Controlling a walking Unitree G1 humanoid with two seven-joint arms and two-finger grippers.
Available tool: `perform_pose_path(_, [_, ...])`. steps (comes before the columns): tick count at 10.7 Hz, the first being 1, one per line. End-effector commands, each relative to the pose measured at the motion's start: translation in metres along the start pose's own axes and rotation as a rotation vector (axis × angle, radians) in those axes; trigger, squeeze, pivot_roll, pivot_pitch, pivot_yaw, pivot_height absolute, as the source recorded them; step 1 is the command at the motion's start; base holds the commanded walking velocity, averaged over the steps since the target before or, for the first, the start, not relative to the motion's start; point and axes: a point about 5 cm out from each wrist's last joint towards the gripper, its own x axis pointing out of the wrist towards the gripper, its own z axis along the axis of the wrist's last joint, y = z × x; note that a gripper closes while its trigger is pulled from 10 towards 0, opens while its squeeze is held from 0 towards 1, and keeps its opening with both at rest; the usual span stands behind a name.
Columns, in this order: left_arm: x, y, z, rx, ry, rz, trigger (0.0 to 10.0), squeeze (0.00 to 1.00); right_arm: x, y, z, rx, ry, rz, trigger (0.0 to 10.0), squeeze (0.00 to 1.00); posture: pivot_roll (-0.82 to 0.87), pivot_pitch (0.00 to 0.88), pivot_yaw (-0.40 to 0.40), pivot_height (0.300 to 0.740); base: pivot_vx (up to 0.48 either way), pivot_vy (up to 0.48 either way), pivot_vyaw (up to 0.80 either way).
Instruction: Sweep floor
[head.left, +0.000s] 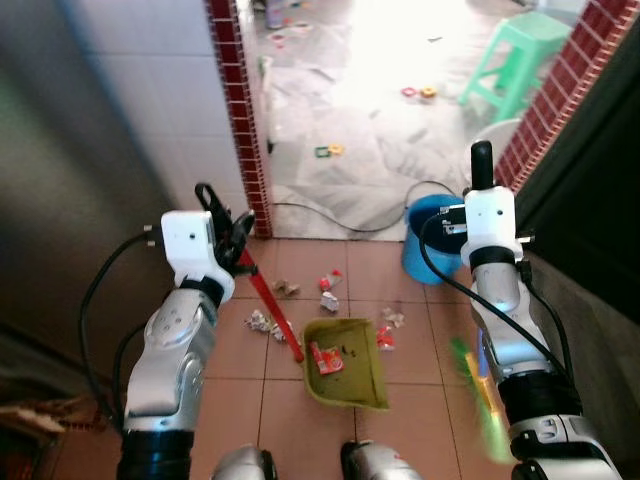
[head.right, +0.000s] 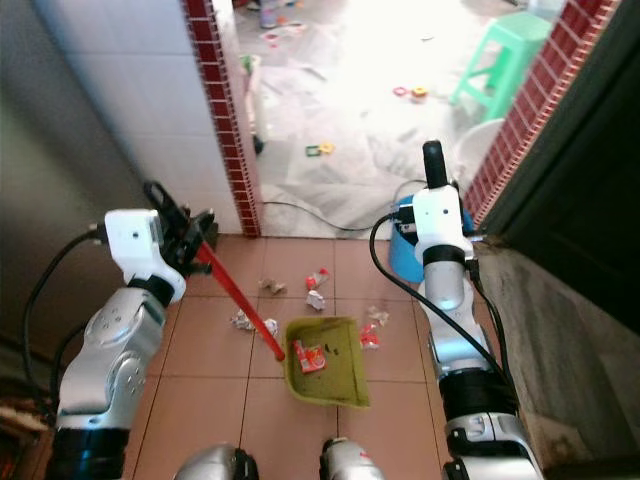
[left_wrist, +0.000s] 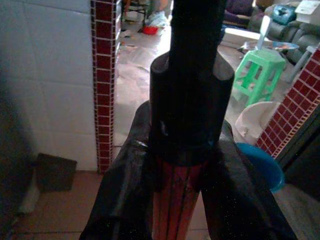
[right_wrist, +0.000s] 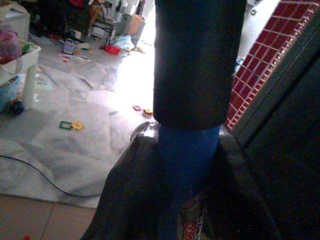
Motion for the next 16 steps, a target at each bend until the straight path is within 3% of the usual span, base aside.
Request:
perform_pose_path(1, [0.002, -0.004, 0.02, -0.025, -0.083, -0.012, 10.0, 0.0, 0.006, -0.004, 0.01, -0.023, -0.048, -0.009, 10.0, 0.0, -0.1, 0.007, 0.022, 0.74, 0.0, 0.0, -0.8])
perform_pose_path(4, [0.009, -0.007, 0.048, -0.055, -0.173, -0.001, 10.0, 0.0, 0.007, 0.001, 0.01, -0.024, -0.051, 0.013, 10.0, 0.0, -0.1, 0.004, 0.019, 0.74, 0.0, 0.0, -0.41])
perform_pose_path(9, [0.017, -0.004, 0.077, -0.096, -0.265, 0.018, 10.0, 0.0, 0.007, 0.007, 0.006, -0.023, -0.027, 0.026, 10.0, 0.0, -0.1, 0.005, 0.028, 0.74, 0.358, 0.0, -0.64])
perform_pose_path(12, [0.022, -0.008, 0.1, -0.129, -0.34, 0.013, 10.0, 0.0, 0.005, 0.013, 0.007, -0.025, -0.04, 0.048, 10.0, 0.0, -0.09, 0.002, 0.03, 0.74, 0.455, 0.0, 0.0])
perform_pose_path(16, [0.025, -0.01, 0.114, -0.156, -0.386, 0.022, 10.0, 0.0, 0.006, 0.018, 0.008, -0.024, -0.044, 0.057, 10.0, 0.0, -0.09, 0.0, 0.033, 0.74, 0.477, 0.0, 0.0])
